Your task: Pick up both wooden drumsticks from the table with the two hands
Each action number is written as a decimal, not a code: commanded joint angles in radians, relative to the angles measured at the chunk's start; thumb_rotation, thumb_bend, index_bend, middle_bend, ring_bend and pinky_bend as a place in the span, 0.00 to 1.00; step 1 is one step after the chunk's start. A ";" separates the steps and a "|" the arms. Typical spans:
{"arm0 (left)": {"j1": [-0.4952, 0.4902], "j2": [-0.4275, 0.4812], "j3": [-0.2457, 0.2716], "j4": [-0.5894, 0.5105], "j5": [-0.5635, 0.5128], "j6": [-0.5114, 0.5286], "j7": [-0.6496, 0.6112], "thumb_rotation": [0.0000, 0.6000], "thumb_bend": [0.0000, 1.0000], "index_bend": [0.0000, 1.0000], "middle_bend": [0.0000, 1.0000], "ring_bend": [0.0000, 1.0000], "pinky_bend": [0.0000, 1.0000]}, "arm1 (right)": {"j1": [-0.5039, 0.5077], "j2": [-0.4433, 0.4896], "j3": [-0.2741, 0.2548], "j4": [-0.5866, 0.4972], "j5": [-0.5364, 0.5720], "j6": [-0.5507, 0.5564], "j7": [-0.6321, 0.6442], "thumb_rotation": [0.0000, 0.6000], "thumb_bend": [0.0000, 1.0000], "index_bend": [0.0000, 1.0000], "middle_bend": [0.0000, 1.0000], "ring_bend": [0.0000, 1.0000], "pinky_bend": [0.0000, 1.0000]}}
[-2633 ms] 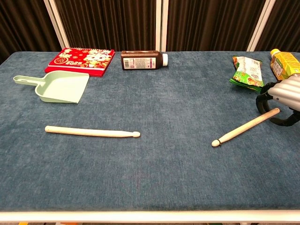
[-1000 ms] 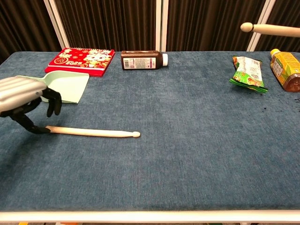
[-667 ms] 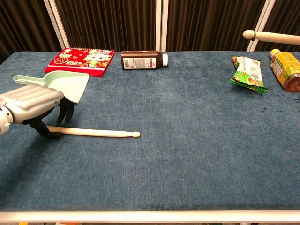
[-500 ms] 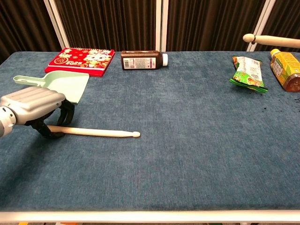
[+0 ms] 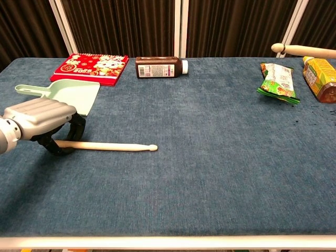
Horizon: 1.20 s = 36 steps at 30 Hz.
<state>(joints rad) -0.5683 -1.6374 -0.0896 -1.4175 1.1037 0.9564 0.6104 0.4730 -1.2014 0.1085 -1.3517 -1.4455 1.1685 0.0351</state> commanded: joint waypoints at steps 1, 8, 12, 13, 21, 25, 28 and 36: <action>-0.002 0.008 0.004 -0.002 0.013 -0.003 -0.031 1.00 0.40 0.60 0.58 0.80 0.88 | -0.003 -0.003 -0.004 0.002 0.002 -0.005 0.004 1.00 0.70 0.69 0.58 0.38 0.39; 0.022 0.054 0.002 -0.011 0.108 0.000 -0.295 1.00 0.46 0.66 0.65 0.80 0.89 | -0.025 -0.019 -0.026 0.011 0.002 -0.014 0.052 1.00 0.70 0.69 0.58 0.38 0.39; 0.041 0.072 0.003 0.011 0.206 0.034 -0.515 1.00 0.47 0.67 0.67 0.80 0.89 | -0.034 -0.026 -0.043 0.009 -0.018 -0.017 0.141 1.00 0.71 0.69 0.59 0.38 0.39; 0.045 0.074 0.001 0.013 0.224 0.041 -0.577 1.00 0.47 0.67 0.67 0.80 0.89 | -0.036 -0.028 -0.047 0.006 -0.026 -0.018 0.171 1.00 0.71 0.69 0.59 0.38 0.39; 0.017 0.052 -0.040 0.076 0.392 0.146 -0.987 1.00 0.48 0.69 0.69 0.80 0.89 | -0.017 -0.082 -0.075 -0.016 -0.118 -0.013 0.406 1.00 0.73 0.69 0.59 0.38 0.39; -0.024 0.025 -0.059 0.097 0.444 0.174 -1.092 1.00 0.48 0.69 0.69 0.80 0.89 | 0.015 -0.141 -0.074 -0.014 -0.150 -0.025 0.469 1.00 0.73 0.69 0.59 0.38 0.39; -0.057 -0.008 -0.073 0.118 0.472 0.193 -1.134 1.00 0.48 0.69 0.69 0.80 0.89 | 0.047 -0.200 -0.062 -0.013 -0.155 -0.045 0.511 1.00 0.74 0.69 0.59 0.39 0.39; -0.121 -0.069 -0.073 0.158 0.503 0.193 -1.167 1.00 0.48 0.69 0.69 0.80 0.89 | 0.096 -0.332 -0.025 -0.004 -0.123 -0.075 0.514 1.00 0.75 0.70 0.60 0.39 0.39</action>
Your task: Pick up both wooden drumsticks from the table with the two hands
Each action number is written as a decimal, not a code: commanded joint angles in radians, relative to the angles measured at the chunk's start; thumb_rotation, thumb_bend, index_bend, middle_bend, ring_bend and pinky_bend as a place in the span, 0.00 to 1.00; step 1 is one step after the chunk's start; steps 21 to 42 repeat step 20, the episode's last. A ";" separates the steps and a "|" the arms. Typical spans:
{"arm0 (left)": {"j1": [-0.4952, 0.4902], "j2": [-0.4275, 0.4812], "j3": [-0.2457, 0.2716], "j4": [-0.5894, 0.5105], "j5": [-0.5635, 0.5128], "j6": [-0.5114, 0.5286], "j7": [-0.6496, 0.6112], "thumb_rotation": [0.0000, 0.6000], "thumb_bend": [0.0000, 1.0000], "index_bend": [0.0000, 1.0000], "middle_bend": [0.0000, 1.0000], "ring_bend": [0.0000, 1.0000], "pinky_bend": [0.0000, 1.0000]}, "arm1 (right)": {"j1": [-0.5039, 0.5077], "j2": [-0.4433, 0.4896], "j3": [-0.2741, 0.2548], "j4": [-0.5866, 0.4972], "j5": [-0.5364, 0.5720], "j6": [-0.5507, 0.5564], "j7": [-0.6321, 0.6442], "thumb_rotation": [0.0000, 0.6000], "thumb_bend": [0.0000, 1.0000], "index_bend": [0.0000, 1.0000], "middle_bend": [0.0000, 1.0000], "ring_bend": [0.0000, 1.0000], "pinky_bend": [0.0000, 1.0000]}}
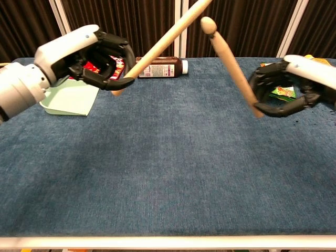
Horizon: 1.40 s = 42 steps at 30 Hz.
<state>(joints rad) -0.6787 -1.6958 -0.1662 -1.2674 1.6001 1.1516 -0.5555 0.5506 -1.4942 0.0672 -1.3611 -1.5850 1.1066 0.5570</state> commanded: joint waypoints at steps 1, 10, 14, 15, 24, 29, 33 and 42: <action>-0.015 -0.015 0.005 0.012 0.009 -0.002 -0.001 1.00 0.49 0.69 0.69 0.80 0.89 | 0.023 -0.050 0.020 0.006 0.021 -0.016 -0.014 1.00 0.75 0.70 0.60 0.39 0.39; -0.039 -0.043 0.033 0.037 0.008 -0.011 0.007 1.00 0.49 0.69 0.69 0.80 0.89 | 0.051 -0.115 0.054 0.007 0.074 -0.040 -0.055 1.00 0.75 0.71 0.60 0.40 0.39; -0.043 -0.045 0.040 0.044 0.001 -0.014 0.002 1.00 0.49 0.69 0.69 0.80 0.89 | 0.058 -0.125 0.053 0.009 0.082 -0.051 -0.064 1.00 0.75 0.71 0.60 0.40 0.39; -0.043 -0.046 0.041 0.046 -0.002 -0.013 0.000 1.00 0.48 0.69 0.69 0.80 0.89 | 0.060 -0.127 0.053 0.009 0.084 -0.053 -0.067 1.00 0.75 0.71 0.60 0.40 0.39; -0.048 -0.046 0.047 0.052 -0.008 -0.015 -0.006 1.00 0.48 0.69 0.69 0.80 0.89 | 0.063 -0.133 0.049 0.013 0.091 -0.059 -0.075 1.00 0.75 0.71 0.60 0.40 0.39; -0.048 -0.046 0.047 0.052 -0.008 -0.015 -0.006 1.00 0.48 0.69 0.69 0.80 0.89 | 0.063 -0.133 0.049 0.013 0.091 -0.059 -0.075 1.00 0.75 0.71 0.60 0.40 0.39; -0.048 -0.046 0.047 0.052 -0.008 -0.015 -0.006 1.00 0.48 0.69 0.69 0.80 0.89 | 0.063 -0.133 0.049 0.013 0.091 -0.059 -0.075 1.00 0.75 0.71 0.60 0.40 0.39; -0.048 -0.046 0.047 0.052 -0.008 -0.015 -0.006 1.00 0.48 0.69 0.69 0.80 0.89 | 0.063 -0.133 0.049 0.013 0.091 -0.059 -0.075 1.00 0.75 0.71 0.60 0.40 0.39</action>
